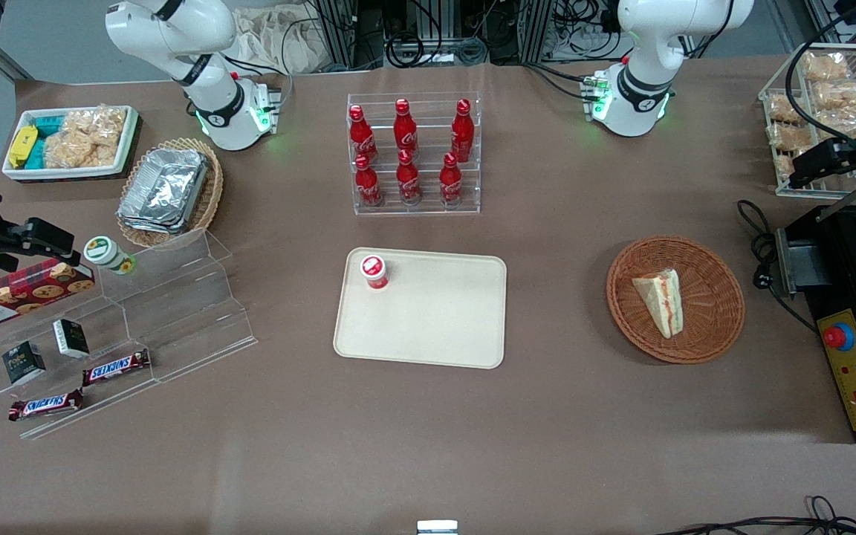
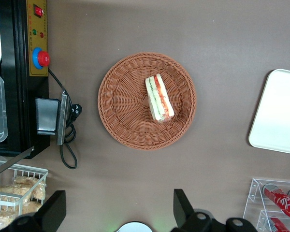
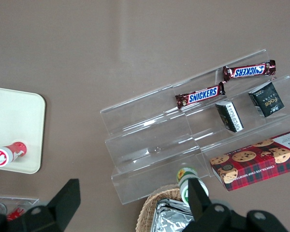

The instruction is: Place sandwich from basket to tray

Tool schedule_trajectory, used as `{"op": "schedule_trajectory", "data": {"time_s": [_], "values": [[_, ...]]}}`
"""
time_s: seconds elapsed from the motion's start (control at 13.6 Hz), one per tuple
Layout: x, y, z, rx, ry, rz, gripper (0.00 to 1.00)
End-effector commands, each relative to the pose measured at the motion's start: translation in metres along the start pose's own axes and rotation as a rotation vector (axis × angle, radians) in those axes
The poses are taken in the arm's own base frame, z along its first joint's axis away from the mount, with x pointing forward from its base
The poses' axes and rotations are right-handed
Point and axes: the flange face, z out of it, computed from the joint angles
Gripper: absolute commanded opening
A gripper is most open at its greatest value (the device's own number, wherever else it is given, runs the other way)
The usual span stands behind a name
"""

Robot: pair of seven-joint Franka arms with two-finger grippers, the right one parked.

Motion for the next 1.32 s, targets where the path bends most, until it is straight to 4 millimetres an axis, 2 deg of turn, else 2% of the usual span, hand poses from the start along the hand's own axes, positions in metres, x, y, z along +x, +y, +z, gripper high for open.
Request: {"op": "schedule_trajectory", "data": {"time_s": [0.0, 0.15, 0.29, 0.51, 0.96, 1.25], "values": [[0.0, 0.0, -0.004, -0.009, -0.027, 0.011, 1.0], [0.0, 0.0, -0.005, -0.009, -0.025, 0.005, 1.0], [0.007, 0.002, 0.004, -0.007, -0.044, 0.008, 1.0], [0.004, 0.0, 0.013, -0.003, -0.088, -0.018, 1.0], [0.031, 0.004, 0.057, 0.029, -0.151, -0.087, 1.0], [0.043, 0.006, 0.106, 0.035, -0.122, -0.19, 1.0]]}}
